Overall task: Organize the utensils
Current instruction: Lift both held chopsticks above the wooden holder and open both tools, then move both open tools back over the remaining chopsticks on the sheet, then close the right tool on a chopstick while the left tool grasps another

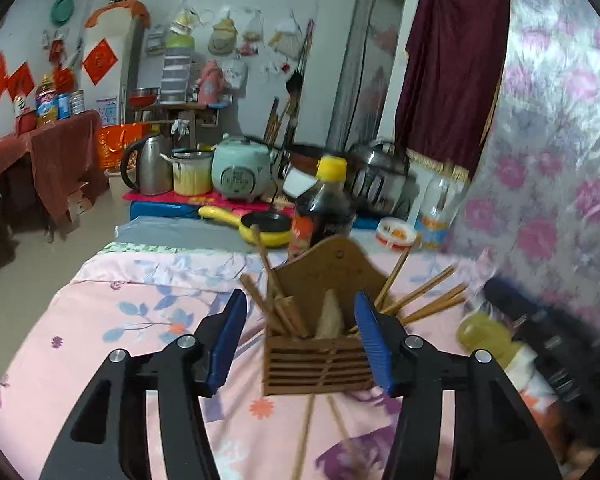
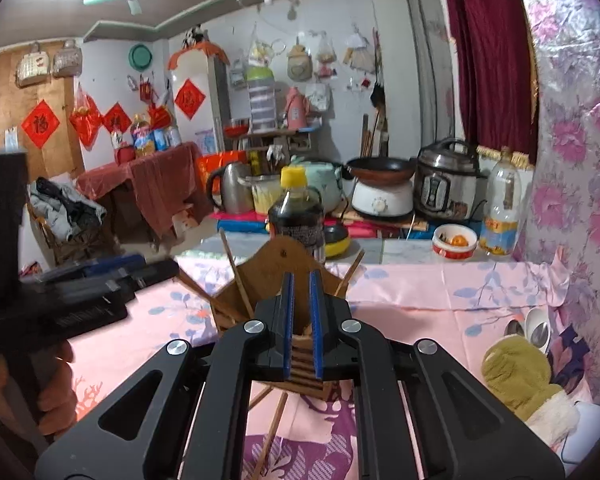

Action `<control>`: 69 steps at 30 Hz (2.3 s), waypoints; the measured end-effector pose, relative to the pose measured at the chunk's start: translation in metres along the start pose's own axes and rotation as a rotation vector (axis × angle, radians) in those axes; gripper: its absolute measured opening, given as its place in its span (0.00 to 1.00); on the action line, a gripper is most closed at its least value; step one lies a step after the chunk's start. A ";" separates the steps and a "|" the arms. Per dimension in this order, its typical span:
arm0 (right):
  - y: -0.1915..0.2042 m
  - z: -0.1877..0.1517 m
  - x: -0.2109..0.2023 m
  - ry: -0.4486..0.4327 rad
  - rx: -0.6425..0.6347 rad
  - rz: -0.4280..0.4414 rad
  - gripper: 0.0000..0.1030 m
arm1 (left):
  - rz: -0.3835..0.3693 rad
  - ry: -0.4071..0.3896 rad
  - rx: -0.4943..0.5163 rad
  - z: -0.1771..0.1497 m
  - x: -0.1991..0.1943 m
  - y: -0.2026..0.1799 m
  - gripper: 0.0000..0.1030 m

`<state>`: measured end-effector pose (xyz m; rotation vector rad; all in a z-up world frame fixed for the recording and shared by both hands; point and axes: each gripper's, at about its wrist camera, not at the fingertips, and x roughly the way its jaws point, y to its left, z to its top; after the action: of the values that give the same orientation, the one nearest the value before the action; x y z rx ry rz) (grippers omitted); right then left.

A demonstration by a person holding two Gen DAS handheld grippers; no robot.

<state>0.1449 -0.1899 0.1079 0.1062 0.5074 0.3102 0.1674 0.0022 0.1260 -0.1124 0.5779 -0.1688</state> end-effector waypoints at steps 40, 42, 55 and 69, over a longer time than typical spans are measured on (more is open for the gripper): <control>0.016 -0.159 -0.034 0.366 -0.100 0.015 0.82 | 0.221 0.198 0.037 -0.141 -0.011 0.043 0.94; 0.028 -0.166 -0.030 0.395 -0.151 0.036 0.82 | 0.235 0.201 0.040 -0.143 -0.011 0.044 0.94; 0.030 -0.178 -0.011 0.507 -0.153 0.063 0.82 | 0.272 0.240 -0.037 -0.139 -0.005 0.061 0.94; 0.049 -0.186 0.000 0.586 -0.224 0.126 0.16 | 0.293 0.247 0.068 -0.146 0.002 0.041 0.94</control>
<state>0.0400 -0.1392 -0.0447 -0.1785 1.0440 0.5238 0.0938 0.0334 -0.0027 0.0607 0.8265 0.0839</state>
